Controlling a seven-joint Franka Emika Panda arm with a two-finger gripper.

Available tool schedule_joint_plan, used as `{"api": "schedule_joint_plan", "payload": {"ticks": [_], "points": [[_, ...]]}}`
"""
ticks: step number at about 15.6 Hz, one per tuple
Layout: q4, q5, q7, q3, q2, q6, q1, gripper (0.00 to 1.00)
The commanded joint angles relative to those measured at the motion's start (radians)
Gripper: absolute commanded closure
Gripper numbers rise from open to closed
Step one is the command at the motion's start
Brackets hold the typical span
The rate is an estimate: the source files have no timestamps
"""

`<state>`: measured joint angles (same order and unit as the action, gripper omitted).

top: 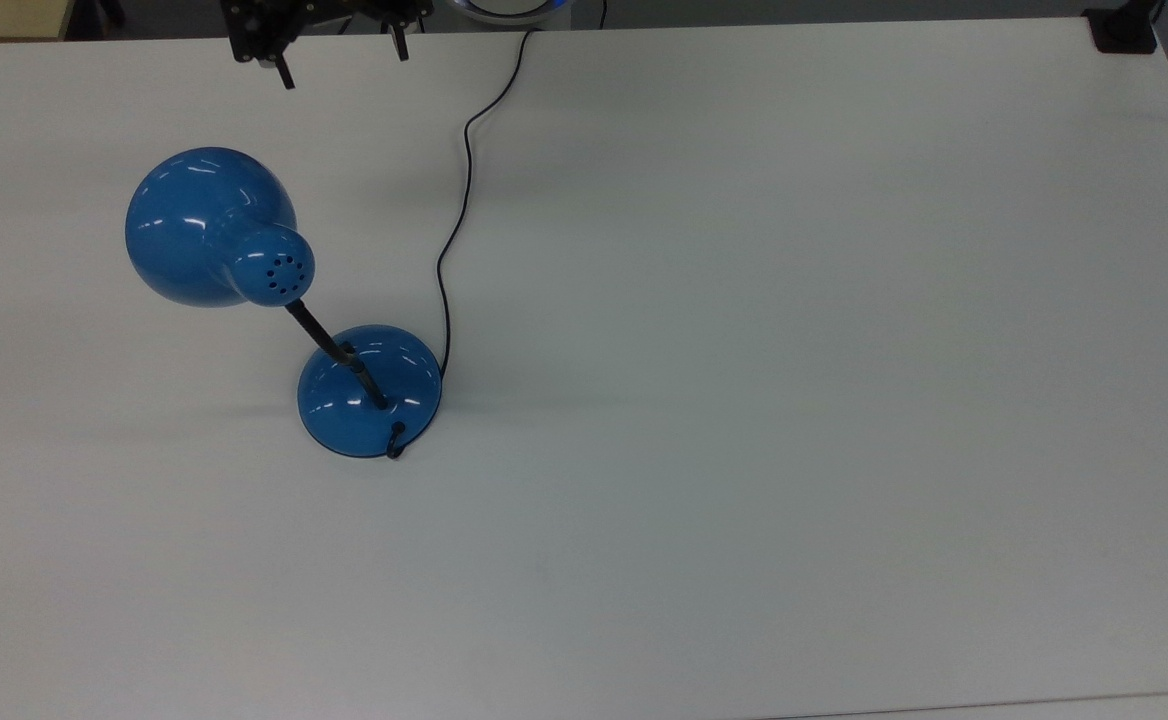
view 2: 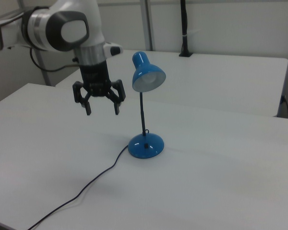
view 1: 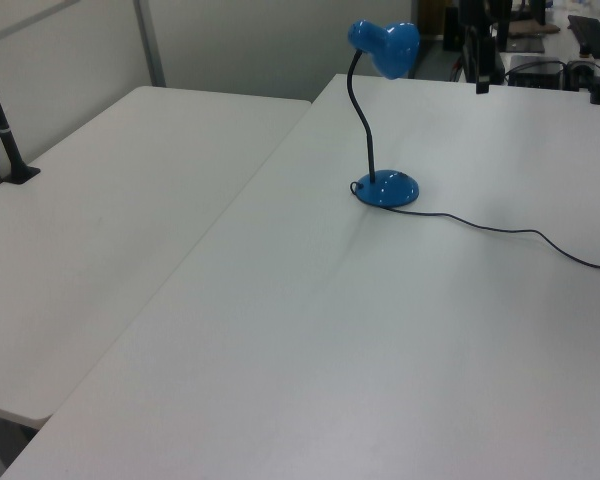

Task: Turn on the lamp
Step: 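Move the gripper down toward the switch on the blue lamp base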

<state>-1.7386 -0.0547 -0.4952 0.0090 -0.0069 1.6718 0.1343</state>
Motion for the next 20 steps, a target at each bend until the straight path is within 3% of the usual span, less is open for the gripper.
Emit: {"api": "schedule_joint_plan", "payload": {"ticks": [1,5,6,15,20], "points": [[-0.117,-0.013,-0.019,-0.001,-0.008,0.126,0.001,0.28],[-0.246,-0.002,0.041,-0.006,0.001,0.381,0.016,0.96],[-0.271,-0.001,0.072,-0.006,0.007,0.452,0.021,1.00],[-0.309,0.041,0.276,-0.006,0.221,0.963,0.038,1.00],[-0.308,0.041,0.283,-0.006,0.283,1.063,0.036,1.00]]}}
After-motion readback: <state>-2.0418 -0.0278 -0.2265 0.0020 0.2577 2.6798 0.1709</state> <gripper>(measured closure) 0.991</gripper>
